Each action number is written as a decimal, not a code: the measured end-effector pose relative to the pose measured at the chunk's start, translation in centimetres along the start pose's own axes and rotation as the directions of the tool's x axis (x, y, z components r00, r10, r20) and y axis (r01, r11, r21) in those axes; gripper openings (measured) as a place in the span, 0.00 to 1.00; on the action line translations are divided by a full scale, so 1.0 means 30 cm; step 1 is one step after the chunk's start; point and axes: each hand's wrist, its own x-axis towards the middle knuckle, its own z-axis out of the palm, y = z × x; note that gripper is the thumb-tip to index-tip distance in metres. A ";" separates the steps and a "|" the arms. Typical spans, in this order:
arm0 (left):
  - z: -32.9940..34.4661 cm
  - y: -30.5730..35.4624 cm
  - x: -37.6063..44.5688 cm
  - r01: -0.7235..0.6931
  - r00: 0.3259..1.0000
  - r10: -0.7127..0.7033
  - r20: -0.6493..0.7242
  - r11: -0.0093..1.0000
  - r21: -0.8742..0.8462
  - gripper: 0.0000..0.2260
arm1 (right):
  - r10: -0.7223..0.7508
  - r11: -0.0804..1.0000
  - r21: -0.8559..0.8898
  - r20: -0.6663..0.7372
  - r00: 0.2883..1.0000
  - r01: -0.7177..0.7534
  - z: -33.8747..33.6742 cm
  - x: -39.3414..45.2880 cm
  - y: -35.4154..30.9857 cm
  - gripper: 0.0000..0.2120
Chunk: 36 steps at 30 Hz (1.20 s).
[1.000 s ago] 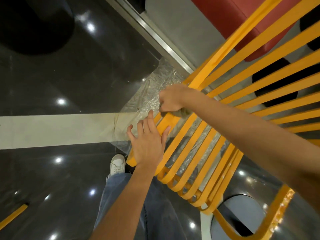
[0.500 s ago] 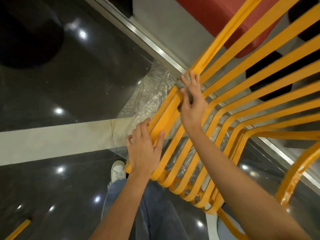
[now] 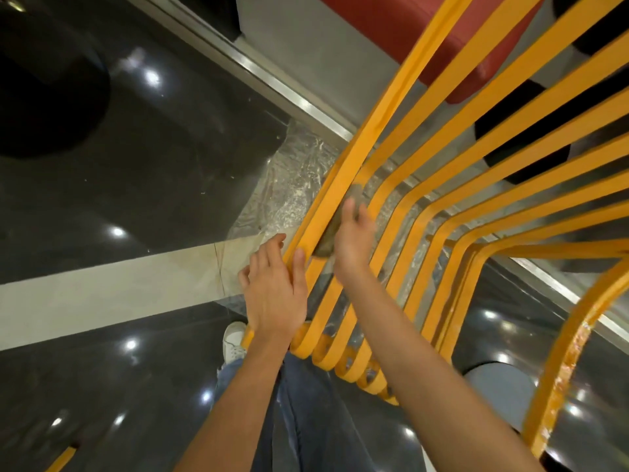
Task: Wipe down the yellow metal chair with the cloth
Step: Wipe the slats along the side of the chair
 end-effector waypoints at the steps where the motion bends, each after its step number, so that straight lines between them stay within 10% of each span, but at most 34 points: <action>1: -0.002 0.002 -0.001 0.000 1.000 0.000 0.001 1.000 0.004 0.21 | 0.013 0.999 -0.037 0.071 0.997 -0.010 -0.012 -0.064 0.057 0.17; 7: -0.003 -0.002 -0.001 0.006 1.000 -0.006 -0.010 1.000 -0.006 0.19 | -0.144 0.988 -0.089 -0.187 0.972 0.129 0.036 0.110 -0.209 0.19; 21: 0.006 -0.001 -0.004 -0.003 0.999 0.004 -0.040 1.000 0.025 0.16 | -0.479 0.877 -0.140 -0.189 0.857 0.459 0.032 0.011 -0.083 0.13; 27: 0.001 0.000 -0.005 0.005 0.999 -0.005 -0.039 1.000 0.016 0.17 | 0.111 0.990 0.094 -0.026 0.994 -0.108 0.036 0.080 -0.039 0.11; 32: 0.002 -0.003 -0.004 0.016 0.998 -0.016 -0.066 1.000 -0.006 0.18 | 0.212 0.857 0.420 0.244 0.946 -0.300 0.039 0.235 -0.117 0.19; 36: -0.005 0.006 -0.003 0.025 0.996 -0.029 -0.080 0.999 -0.041 0.19 | 0.388 0.804 0.245 0.474 0.790 -0.542 0.065 0.087 -0.002 0.30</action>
